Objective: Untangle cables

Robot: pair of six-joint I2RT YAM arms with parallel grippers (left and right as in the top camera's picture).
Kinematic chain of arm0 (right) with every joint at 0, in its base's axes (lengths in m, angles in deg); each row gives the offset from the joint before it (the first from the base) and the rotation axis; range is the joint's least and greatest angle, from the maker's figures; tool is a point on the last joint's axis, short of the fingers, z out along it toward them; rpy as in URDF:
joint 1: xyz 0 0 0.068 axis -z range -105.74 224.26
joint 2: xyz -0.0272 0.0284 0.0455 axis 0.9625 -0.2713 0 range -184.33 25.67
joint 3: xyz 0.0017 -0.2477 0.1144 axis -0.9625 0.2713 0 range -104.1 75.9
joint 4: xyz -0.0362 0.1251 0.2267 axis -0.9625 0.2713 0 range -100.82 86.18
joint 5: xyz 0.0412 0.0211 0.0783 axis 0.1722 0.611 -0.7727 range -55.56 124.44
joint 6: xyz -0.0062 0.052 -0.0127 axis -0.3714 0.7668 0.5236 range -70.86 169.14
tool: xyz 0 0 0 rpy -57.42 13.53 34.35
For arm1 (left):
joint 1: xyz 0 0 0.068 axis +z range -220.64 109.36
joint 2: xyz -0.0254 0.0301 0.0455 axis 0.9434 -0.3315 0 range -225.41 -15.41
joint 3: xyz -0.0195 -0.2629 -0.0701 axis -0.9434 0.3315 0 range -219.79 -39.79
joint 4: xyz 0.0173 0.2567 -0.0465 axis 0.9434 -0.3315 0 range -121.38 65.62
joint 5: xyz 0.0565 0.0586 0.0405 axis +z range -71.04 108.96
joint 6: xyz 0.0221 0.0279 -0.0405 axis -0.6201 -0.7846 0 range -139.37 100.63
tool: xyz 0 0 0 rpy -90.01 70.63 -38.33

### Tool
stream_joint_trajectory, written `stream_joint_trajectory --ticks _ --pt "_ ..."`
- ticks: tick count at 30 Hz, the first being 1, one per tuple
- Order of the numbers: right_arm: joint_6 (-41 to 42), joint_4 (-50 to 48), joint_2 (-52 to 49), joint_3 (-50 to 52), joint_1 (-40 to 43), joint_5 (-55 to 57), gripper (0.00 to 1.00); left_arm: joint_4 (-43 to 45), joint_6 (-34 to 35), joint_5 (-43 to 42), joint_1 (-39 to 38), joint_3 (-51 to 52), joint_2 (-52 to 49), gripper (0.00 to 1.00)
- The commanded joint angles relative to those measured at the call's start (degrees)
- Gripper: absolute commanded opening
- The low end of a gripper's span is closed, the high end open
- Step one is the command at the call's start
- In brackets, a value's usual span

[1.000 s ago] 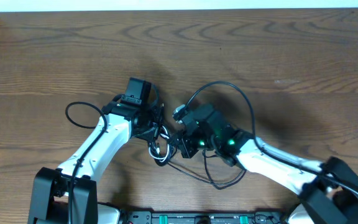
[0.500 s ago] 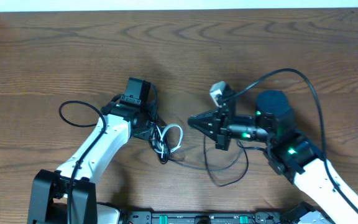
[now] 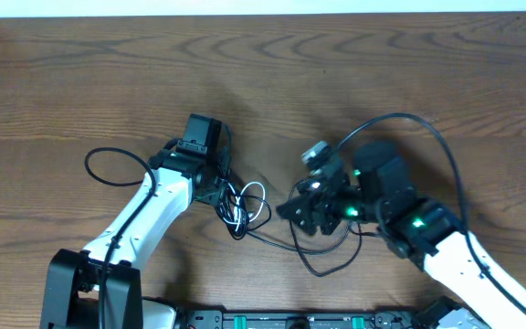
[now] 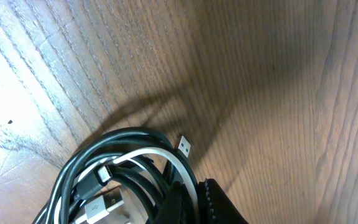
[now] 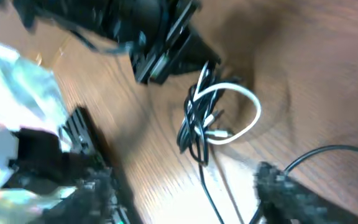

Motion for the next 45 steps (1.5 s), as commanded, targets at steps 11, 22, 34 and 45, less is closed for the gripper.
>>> stream_joint_trajectory --ticks 11,22,34,45 --pt "2.58 -19.04 -21.18 -0.48 -8.24 10.67 0.61 -1.79 -0.98 1.38 0.35 -0.55 0.11 0.08" --pt "4.94 -24.0 -20.94 -0.63 -9.38 9.18 0.01 -2.19 -1.97 1.9 0.37 -0.55 0.11 0.08" --pt "2.69 -21.07 7.04 -0.66 -5.66 6.4 0.01 -2.16 -4.87 4.66 0.37 -0.55 0.11 0.08" --pt "4.31 -4.63 6.43 -0.66 -6.62 16.24 0.27 -2.21 -4.87 4.59 0.35 -0.55 0.11 0.08"
